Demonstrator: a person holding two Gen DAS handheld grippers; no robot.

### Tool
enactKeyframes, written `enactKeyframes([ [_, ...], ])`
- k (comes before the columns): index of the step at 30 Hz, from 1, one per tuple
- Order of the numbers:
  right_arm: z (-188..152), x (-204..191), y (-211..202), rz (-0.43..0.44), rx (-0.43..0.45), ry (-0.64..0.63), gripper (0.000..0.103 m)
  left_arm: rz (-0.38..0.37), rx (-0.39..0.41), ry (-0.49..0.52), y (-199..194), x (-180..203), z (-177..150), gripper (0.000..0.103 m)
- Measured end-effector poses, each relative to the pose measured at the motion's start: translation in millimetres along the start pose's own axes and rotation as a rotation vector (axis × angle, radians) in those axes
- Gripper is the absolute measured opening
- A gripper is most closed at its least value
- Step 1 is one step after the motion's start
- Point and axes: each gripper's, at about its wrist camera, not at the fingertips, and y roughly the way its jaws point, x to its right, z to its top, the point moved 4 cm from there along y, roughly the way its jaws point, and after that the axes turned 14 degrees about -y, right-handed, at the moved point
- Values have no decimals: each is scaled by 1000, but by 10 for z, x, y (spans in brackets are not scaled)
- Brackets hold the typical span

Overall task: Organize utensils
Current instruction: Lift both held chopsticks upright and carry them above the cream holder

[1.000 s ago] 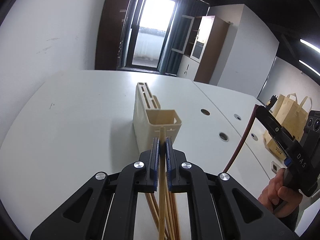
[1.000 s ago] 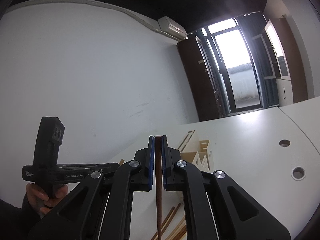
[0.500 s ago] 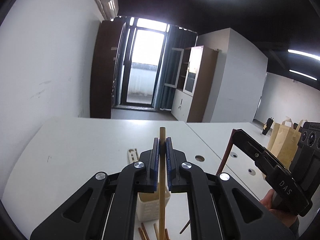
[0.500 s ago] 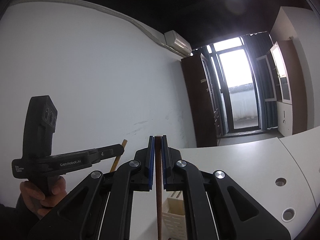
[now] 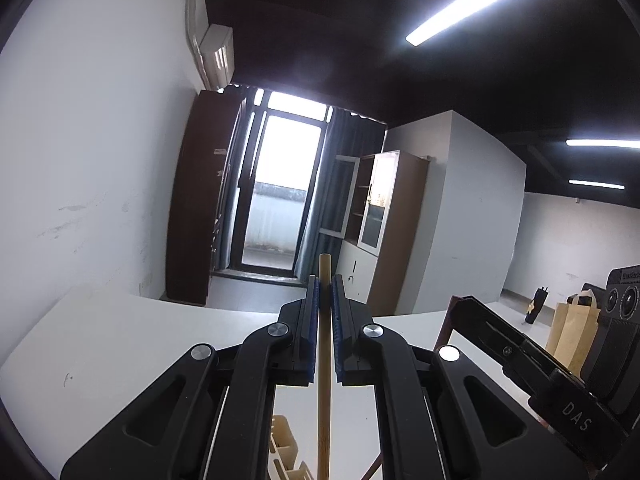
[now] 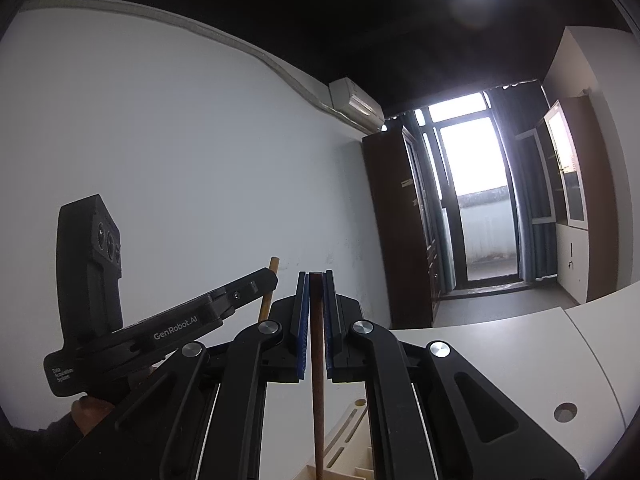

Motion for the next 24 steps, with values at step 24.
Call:
enactKeyframes([
  [24, -764, 118, 415, 58, -122, 17, 7, 6, 35, 6, 631, -402, -483, 6],
])
